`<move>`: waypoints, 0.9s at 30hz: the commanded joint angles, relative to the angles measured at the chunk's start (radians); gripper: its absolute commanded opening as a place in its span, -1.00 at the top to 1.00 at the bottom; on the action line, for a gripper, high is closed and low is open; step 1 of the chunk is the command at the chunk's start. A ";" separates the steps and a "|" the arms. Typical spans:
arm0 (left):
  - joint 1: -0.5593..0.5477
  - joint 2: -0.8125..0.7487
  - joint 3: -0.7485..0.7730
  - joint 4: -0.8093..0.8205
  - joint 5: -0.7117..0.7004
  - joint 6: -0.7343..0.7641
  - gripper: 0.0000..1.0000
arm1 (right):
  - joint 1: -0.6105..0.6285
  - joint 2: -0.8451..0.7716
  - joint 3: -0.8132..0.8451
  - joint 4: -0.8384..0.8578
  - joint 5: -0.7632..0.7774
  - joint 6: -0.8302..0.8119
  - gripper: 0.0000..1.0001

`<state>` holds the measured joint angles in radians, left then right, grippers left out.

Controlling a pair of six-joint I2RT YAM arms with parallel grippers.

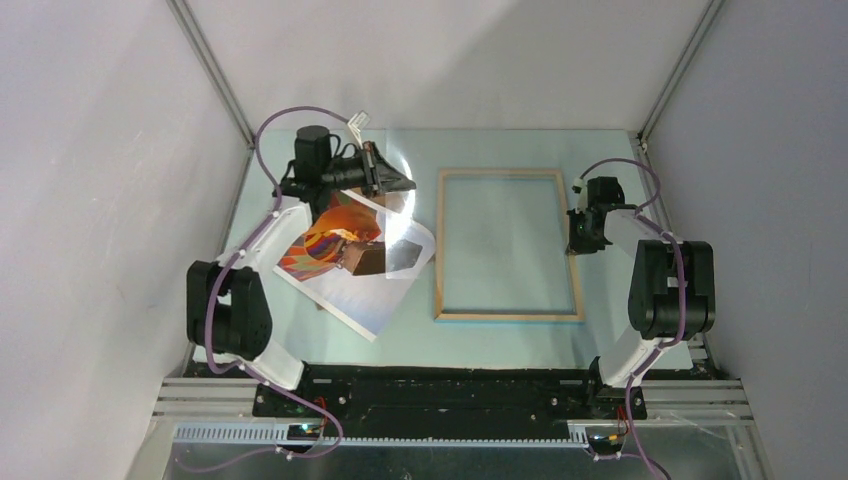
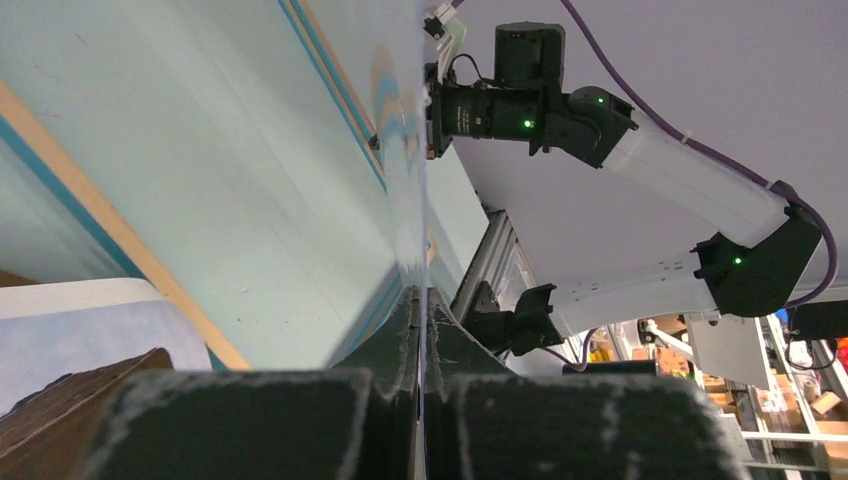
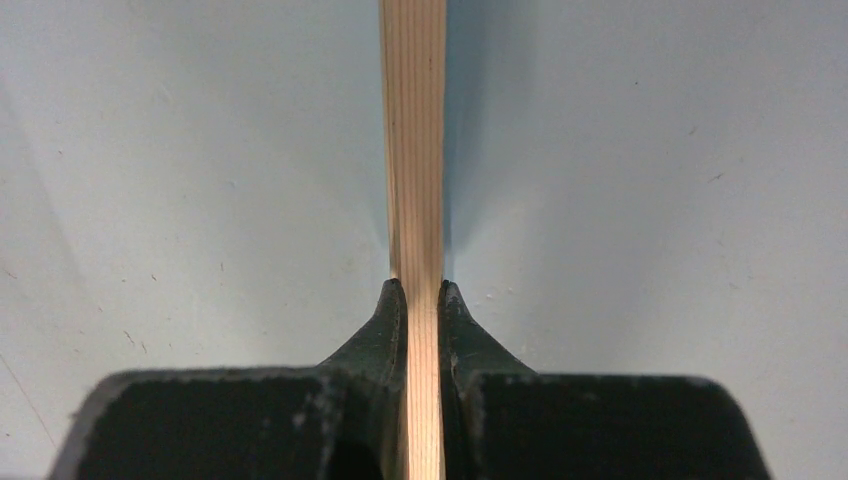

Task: Put the photo into the frame
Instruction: Place the photo frame item in the photo frame.

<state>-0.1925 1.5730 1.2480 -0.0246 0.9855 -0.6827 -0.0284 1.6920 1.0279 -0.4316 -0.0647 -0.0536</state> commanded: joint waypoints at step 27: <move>-0.280 0.379 0.005 0.661 -0.124 -0.536 1.00 | -0.247 -0.133 0.017 -0.072 -0.180 0.061 -0.05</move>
<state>-0.4438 1.9221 1.2228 0.4603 0.8719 -1.1198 -0.2474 1.5818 1.0275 -0.4843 -0.2024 0.0151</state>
